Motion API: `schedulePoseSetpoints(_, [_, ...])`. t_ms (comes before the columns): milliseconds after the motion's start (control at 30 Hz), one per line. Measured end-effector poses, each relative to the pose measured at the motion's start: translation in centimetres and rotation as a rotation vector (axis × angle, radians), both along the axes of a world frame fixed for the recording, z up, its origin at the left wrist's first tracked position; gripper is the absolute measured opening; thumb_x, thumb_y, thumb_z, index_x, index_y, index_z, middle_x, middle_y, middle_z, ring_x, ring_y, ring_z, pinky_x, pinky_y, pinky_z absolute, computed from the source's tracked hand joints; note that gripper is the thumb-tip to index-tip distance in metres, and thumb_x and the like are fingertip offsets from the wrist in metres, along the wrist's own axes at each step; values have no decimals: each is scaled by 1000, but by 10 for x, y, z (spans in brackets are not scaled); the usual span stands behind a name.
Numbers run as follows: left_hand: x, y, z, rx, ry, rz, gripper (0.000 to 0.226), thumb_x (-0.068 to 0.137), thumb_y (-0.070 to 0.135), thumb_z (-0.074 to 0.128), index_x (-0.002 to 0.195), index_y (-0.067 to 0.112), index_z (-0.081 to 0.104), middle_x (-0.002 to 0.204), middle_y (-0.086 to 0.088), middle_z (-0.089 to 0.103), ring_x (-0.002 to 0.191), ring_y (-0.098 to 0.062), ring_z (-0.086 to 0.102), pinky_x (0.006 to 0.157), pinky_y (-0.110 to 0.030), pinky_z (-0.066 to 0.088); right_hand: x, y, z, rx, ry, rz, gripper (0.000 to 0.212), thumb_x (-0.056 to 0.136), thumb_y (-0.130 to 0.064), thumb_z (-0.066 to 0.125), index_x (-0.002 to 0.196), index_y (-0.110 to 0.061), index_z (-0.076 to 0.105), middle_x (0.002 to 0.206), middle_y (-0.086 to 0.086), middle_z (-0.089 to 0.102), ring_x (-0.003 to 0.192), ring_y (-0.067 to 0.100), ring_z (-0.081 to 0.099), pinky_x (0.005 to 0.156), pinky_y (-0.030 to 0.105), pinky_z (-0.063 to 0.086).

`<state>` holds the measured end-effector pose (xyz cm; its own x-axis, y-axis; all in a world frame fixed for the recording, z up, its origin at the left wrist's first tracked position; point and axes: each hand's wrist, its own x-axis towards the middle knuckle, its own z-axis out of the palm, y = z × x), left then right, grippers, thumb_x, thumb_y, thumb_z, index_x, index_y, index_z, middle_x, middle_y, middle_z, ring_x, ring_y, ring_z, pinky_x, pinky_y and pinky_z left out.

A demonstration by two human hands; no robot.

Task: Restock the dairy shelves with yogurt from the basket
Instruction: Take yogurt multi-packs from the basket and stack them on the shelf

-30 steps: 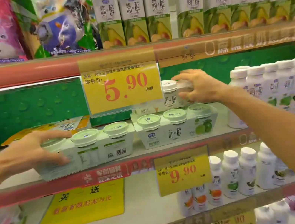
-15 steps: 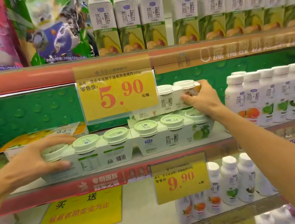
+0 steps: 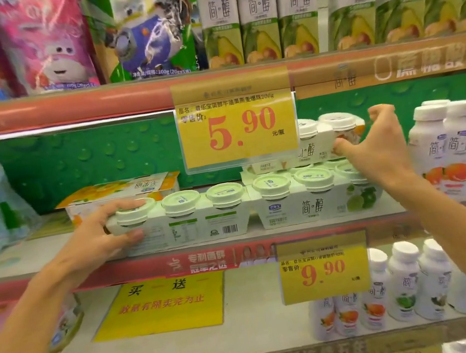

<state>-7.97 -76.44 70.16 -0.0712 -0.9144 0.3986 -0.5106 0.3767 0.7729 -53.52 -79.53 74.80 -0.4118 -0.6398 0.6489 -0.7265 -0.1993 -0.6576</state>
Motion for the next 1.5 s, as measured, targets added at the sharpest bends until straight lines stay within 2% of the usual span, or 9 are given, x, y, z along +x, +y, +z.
schedulePoseSetpoints(200, [2,-6,-7,36,46,1,69,73,27,77,136,27,48,129,10,56,108,-3,60,79,-16,50,81,49,-22,-246,268,335,36,83,-13,72,112,-10,52,103,-2,58,94,17,54,89,38,48])
schedulePoseSetpoints(500, [4,-3,-6,72,62,30,70,74,32,81,133,28,44,121,18,58,103,1,60,75,-12,48,120,51,-21,-35,-192,386,55,82,-41,78,115,-23,39,97,-8,70,89,8,68,77,30,54])
schedulePoseSetpoints(633, [10,-3,-1,97,52,-30,74,72,33,83,135,28,46,122,21,56,97,14,60,73,-8,50,128,53,-37,-27,252,341,52,83,-49,71,126,-22,59,118,-3,67,112,16,59,100,43,47])
schedulePoseSetpoints(800, [12,-4,1,101,64,-57,78,69,33,84,137,27,47,122,21,56,103,7,60,78,-11,51,168,44,-31,156,798,439,81,89,-69,52,155,-28,26,156,-8,38,144,12,30,120,37,14])
schedulePoseSetpoints(967, [18,-6,-5,84,113,-45,71,65,33,87,127,27,53,122,7,66,100,-2,66,79,-22,56,190,20,-17,335,989,393,93,84,-76,52,155,-25,20,157,0,36,144,22,32,121,51,17])
schedulePoseSetpoints(1167, [26,9,-1,-9,289,-48,105,31,64,92,122,24,58,111,7,73,96,-10,71,72,-20,57,195,26,-10,225,701,554,77,76,-66,72,135,-21,51,137,0,57,124,19,47,101,35,41])
schedulePoseSetpoints(1300, [21,24,4,-22,379,-98,80,50,47,94,117,23,58,104,14,74,96,-11,70,70,-13,54,186,40,-15,126,450,505,83,63,-71,79,117,-10,62,115,4,64,111,20,54,91,33,47])
schedulePoseSetpoints(1400, [19,32,-2,-17,378,-65,82,51,52,93,119,21,58,111,6,73,97,-9,71,76,-23,58,174,52,-26,102,270,528,101,60,-69,81,139,-14,50,132,0,58,122,15,51,104,31,44])
schedulePoseSetpoints(1500, [17,37,-13,-44,529,-14,42,76,22,79,105,14,50,104,-9,75,96,-26,73,73,-30,61,168,61,-36,99,272,578,98,64,-63,83,143,-19,46,138,-4,55,126,11,49,108,31,41])
